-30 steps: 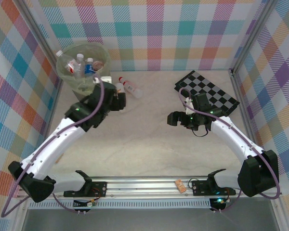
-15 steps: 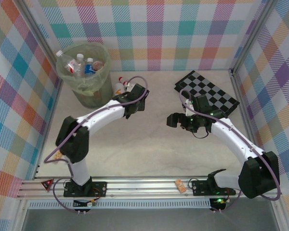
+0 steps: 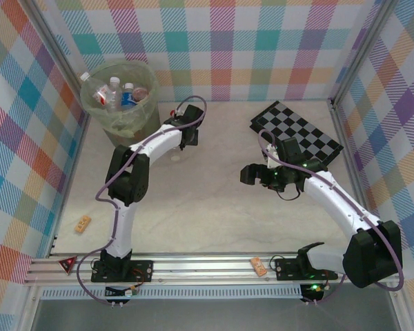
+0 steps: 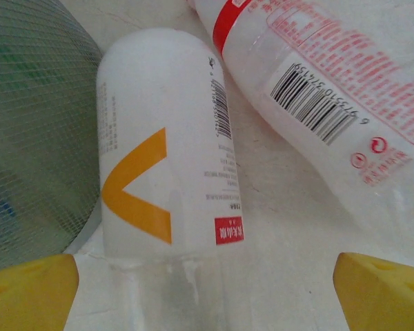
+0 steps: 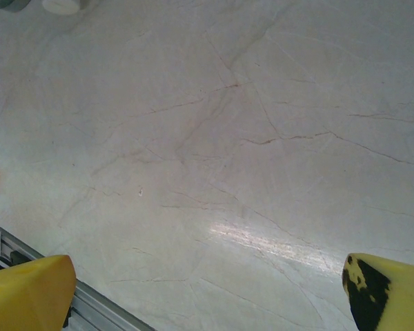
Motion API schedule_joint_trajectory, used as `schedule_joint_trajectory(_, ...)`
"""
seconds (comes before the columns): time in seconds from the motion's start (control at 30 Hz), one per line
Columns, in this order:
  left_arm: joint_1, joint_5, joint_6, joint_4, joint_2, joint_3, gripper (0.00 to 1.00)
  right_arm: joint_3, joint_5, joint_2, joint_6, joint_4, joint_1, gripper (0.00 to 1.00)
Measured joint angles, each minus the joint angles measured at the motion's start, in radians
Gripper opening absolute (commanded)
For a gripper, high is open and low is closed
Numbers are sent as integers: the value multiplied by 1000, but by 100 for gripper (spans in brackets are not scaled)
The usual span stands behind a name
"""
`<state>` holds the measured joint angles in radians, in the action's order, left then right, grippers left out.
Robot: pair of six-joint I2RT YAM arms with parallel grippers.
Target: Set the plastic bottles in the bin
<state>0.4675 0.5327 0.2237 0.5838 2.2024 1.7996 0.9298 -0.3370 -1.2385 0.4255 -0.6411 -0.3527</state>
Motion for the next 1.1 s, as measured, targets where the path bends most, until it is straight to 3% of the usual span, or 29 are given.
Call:
schedule_joint_trajectory(0.23,-19,-21,-5,19,45,6,86,0,11,0,-14,-16,0,99)
schedule_joint_trajectory(0.57,-21,-38,-5,41,79,13,63,0,15,0,-23,-19,0,99)
schedule_joint_trajectory(1.1,-11,-55,-5,47,15,-33,59,0,15,0,-23,-19,0,99)
